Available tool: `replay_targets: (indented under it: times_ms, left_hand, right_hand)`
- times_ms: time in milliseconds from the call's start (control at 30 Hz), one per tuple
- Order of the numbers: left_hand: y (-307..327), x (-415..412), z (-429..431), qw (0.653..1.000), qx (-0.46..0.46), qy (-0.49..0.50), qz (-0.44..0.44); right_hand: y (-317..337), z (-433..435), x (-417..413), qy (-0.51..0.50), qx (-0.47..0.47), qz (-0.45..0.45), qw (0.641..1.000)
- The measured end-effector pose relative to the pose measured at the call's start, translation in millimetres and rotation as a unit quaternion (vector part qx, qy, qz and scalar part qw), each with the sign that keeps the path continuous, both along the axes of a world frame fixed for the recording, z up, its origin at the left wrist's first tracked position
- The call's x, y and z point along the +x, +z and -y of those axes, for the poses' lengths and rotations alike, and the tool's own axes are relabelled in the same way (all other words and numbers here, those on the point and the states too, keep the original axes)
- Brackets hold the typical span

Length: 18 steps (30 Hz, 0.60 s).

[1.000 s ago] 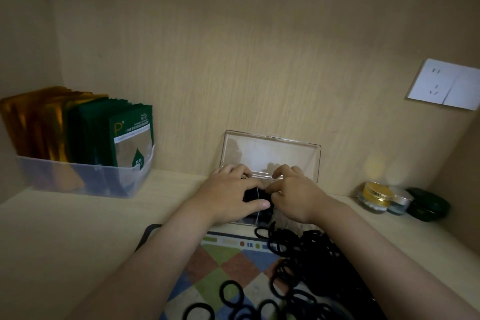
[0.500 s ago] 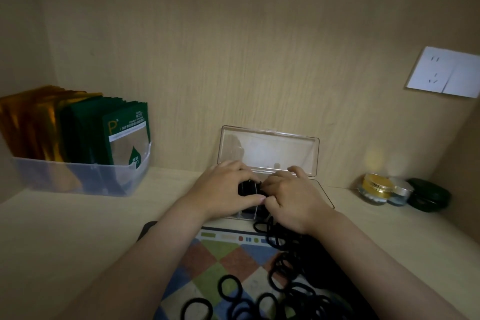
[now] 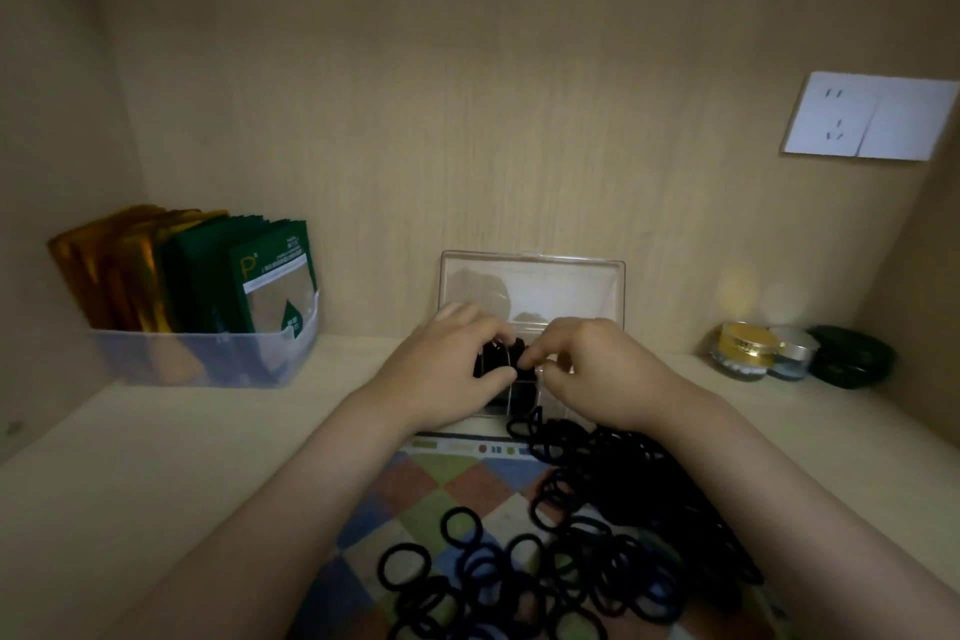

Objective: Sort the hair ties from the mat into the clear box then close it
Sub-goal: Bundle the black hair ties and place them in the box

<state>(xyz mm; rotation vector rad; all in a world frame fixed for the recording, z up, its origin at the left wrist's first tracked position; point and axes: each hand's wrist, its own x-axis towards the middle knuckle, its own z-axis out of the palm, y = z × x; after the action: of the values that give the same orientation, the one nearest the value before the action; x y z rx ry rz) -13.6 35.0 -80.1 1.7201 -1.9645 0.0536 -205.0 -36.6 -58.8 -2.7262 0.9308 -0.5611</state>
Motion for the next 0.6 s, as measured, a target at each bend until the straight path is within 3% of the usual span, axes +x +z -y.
replay_targets:
  times_ms: [67, 267, 433, 600]
  left_hand:
    - [6.3, -3.9, -21.6, 1.0, 0.025, -0.005, -0.008]
    - [-8.4, 5.4, -82.2, 0.975, 0.216, -0.008, -0.06]
    - [-18.0, 13.8, -112.8, 0.96, 0.267, 0.018, -0.083]
    - [-22.5, 11.4, -122.1, 0.974, 0.22, 0.007, -0.057]
  right_hand:
    - [-0.1, -16.3, -1.9, 0.028, 0.054, 0.0, 0.998]
    - [-15.4, -56.7, 2.7, 0.121, 0.17, -0.041, 0.977]
    - [-36.1, -71.1, 19.2, 0.142, 0.09, -0.11, 0.98]
    - [-43.6, -74.0, 25.5, 0.157, 0.077, -0.073, 0.982]
